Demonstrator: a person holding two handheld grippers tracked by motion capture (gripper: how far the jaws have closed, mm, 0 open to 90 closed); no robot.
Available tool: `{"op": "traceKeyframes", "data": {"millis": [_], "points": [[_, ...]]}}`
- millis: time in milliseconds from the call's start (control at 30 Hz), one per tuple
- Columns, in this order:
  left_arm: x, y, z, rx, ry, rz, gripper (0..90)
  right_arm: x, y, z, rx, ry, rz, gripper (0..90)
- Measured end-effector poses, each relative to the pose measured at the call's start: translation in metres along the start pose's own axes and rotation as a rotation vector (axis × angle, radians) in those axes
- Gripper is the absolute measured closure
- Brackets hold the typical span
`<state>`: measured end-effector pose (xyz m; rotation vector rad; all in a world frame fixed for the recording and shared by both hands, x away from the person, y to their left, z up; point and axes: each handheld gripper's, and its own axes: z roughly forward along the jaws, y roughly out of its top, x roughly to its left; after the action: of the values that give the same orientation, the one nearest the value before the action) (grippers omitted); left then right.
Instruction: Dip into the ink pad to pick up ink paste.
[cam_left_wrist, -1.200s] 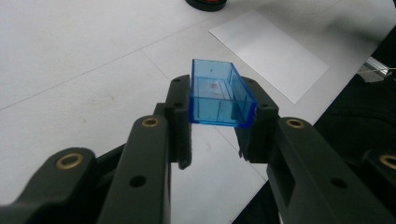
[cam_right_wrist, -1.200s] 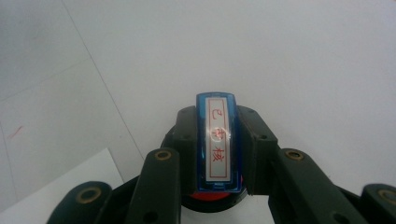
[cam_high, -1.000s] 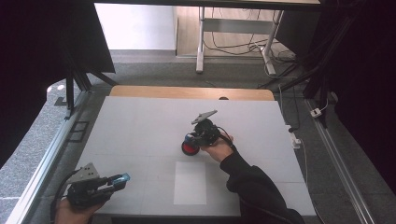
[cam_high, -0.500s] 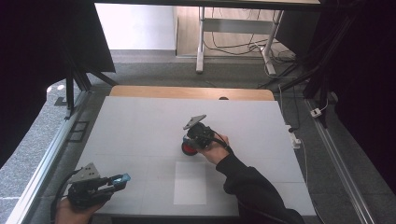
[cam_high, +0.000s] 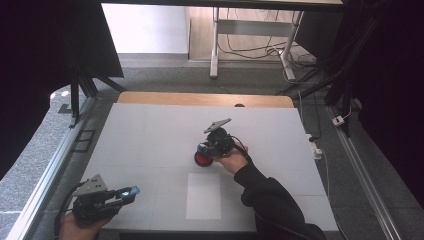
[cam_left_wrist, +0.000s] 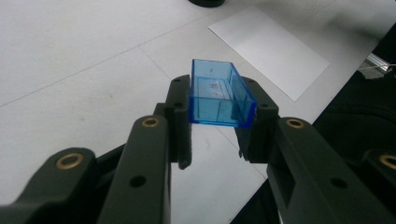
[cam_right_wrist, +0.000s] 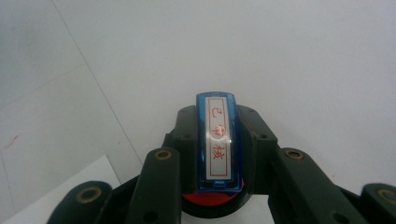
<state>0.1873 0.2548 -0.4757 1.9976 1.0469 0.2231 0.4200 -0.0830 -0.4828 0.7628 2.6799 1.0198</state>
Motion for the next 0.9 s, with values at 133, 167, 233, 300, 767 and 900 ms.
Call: {"op": "traceKeyframes", "data": {"millis": [133,167,233,300,767,900], "points": [[0.000,0.000,0.000,-0.001,-0.001,-0.001,68.5,-0.001,-0.002,0.000,-0.017,0.005,0.006,71.7],[0.000,0.000,-0.001,-0.001,-0.002,-0.001,68.5,-0.001,-0.003,-0.001,-0.021,0.005,0.006,71.7],[0.001,0.000,-0.001,-0.001,-0.003,-0.003,68.5,0.001,-0.004,-0.001,-0.027,0.000,-0.001,71.6],[0.001,0.000,-0.001,-0.002,-0.003,-0.003,68.5,0.001,-0.004,-0.002,-0.029,-0.007,0.003,71.6],[0.000,0.000,-0.001,-0.004,-0.002,-0.004,68.4,0.004,0.003,-0.021,-0.074,-0.004,-0.008,71.4],[0.001,-0.001,-0.001,-0.006,-0.004,-0.007,68.4,0.013,0.006,-0.022,-0.047,-0.040,-0.083,71.4]]}}
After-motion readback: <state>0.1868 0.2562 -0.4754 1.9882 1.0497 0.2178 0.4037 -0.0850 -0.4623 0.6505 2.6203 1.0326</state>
